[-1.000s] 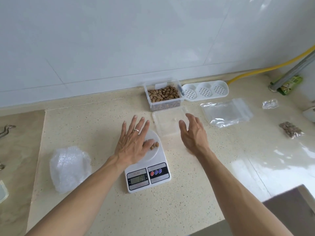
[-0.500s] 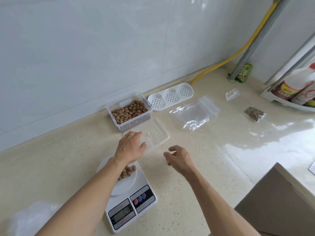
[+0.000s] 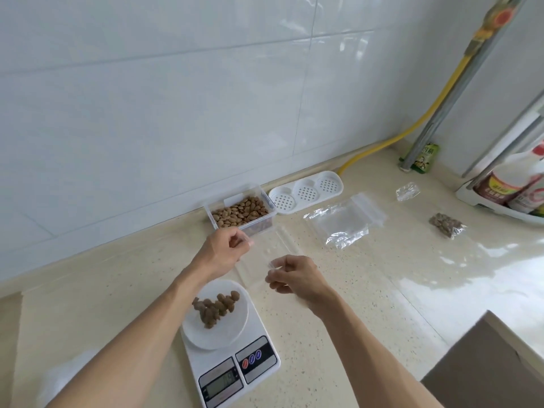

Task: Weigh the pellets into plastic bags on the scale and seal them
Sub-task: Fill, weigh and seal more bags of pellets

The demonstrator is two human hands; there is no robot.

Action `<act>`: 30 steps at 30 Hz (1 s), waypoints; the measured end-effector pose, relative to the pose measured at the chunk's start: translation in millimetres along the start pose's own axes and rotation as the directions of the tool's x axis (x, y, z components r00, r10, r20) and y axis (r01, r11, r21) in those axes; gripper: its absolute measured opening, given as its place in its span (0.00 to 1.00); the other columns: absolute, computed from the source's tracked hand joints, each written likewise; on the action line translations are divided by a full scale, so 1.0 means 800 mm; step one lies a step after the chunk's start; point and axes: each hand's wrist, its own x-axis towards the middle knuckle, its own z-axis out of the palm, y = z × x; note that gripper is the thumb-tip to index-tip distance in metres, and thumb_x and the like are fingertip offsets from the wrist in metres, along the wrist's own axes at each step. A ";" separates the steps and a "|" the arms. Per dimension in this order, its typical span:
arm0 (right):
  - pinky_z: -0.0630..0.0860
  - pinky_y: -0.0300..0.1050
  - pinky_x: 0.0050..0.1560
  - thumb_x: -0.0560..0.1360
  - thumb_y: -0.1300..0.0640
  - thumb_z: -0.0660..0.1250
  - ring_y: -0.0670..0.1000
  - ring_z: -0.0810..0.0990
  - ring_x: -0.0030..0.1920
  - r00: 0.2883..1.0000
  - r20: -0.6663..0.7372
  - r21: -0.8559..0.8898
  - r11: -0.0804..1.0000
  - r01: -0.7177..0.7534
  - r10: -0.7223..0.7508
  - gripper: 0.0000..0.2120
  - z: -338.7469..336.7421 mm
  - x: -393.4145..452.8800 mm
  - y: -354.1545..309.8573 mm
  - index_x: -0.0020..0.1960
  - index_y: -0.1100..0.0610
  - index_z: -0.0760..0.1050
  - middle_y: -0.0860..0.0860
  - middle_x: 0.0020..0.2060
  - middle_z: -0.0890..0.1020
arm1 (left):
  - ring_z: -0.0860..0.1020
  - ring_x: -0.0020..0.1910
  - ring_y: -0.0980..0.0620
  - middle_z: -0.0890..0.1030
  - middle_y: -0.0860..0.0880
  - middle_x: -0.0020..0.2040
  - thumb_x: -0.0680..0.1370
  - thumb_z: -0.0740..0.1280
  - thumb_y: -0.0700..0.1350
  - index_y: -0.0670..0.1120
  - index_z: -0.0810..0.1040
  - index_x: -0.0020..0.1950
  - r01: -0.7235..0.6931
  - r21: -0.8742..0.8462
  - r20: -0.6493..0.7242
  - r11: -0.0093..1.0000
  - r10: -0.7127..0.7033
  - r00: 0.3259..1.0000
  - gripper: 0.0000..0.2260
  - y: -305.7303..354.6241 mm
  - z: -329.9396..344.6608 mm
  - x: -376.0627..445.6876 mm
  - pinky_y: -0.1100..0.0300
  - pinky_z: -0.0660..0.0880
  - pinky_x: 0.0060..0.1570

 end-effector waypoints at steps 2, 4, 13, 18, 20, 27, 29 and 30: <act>0.80 0.44 0.47 0.75 0.62 0.72 0.50 0.82 0.40 0.998 0.021 0.046 0.998 0.053 -0.054 0.05 0.000 -0.007 -0.016 0.49 0.63 0.80 0.56 0.40 0.85 | 0.78 0.34 0.57 0.81 0.46 0.38 0.78 0.68 0.47 0.43 0.80 0.43 -0.004 -0.068 -0.015 0.998 0.003 1.000 0.09 0.007 -0.015 -0.011 0.62 0.76 0.38; 0.80 0.44 0.46 0.75 0.60 0.72 0.50 0.80 0.39 0.994 0.014 0.109 0.989 0.103 -0.105 0.05 0.000 -0.015 -0.031 0.46 0.63 0.81 0.55 0.39 0.84 | 0.78 0.33 0.58 0.81 0.47 0.37 0.79 0.67 0.45 0.40 0.81 0.44 -0.018 -0.161 -0.044 0.987 0.011 0.999 0.09 0.017 -0.027 -0.023 0.68 0.73 0.35; 0.74 0.46 0.47 0.78 0.57 0.69 0.49 0.78 0.38 0.968 -0.027 0.243 0.938 0.247 -0.248 0.08 0.003 -0.056 -0.090 0.47 0.62 0.79 0.53 0.36 0.83 | 0.75 0.32 0.54 0.78 0.51 0.30 0.79 0.66 0.37 0.43 0.76 0.35 -0.235 -0.408 -0.243 0.882 0.143 0.959 0.12 0.065 -0.048 -0.065 0.61 0.74 0.39; 0.74 0.41 0.40 0.79 0.60 0.67 0.48 0.77 0.36 0.926 -0.123 0.089 0.925 0.370 -0.358 0.09 0.007 -0.076 -0.105 0.41 0.60 0.79 0.52 0.34 0.81 | 0.76 0.33 0.51 0.78 0.49 0.30 0.78 0.68 0.39 0.41 0.77 0.35 -0.254 -0.411 -0.251 0.876 0.159 0.955 0.11 0.079 -0.058 -0.078 0.55 0.75 0.41; 0.74 0.38 0.38 0.79 0.59 0.66 0.47 0.76 0.35 0.901 -0.160 -0.004 0.913 0.408 -0.403 0.10 0.005 -0.082 -0.110 0.41 0.62 0.79 0.52 0.33 0.81 | 0.77 0.33 0.52 0.79 0.49 0.31 0.78 0.68 0.40 0.42 0.79 0.36 -0.245 -0.425 -0.210 0.871 0.168 0.963 0.10 0.088 -0.059 -0.085 0.56 0.76 0.41; 0.76 0.42 0.39 0.77 0.57 0.71 0.47 0.78 0.33 0.868 -0.134 -0.073 0.879 0.472 -0.478 0.10 0.007 -0.101 -0.127 0.41 0.63 0.80 0.54 0.33 0.82 | 0.75 0.33 0.53 0.78 0.50 0.31 0.79 0.67 0.40 0.50 0.83 0.38 -0.322 -0.377 -0.146 0.868 0.288 0.946 0.12 0.111 -0.060 -0.100 0.59 0.74 0.38; 0.76 0.44 0.38 0.77 0.57 0.71 0.46 0.76 0.32 0.853 -0.146 -0.148 0.864 0.481 -0.501 0.10 0.009 -0.104 -0.131 0.39 0.60 0.81 0.52 0.31 0.81 | 0.75 0.33 0.53 0.79 0.50 0.32 0.78 0.68 0.41 0.53 0.84 0.38 -0.334 -0.376 -0.135 0.864 0.306 0.943 0.12 0.116 -0.057 -0.104 0.59 0.74 0.37; 0.75 0.45 0.37 0.77 0.57 0.70 0.46 0.75 0.31 0.843 -0.172 -0.206 0.855 0.476 -0.510 0.10 0.009 -0.104 -0.132 0.38 0.59 0.80 0.52 0.30 0.81 | 0.76 0.34 0.52 0.80 0.49 0.32 0.78 0.69 0.41 0.52 0.85 0.38 -0.331 -0.383 -0.141 0.862 0.299 0.944 0.11 0.117 -0.055 -0.105 0.58 0.74 0.38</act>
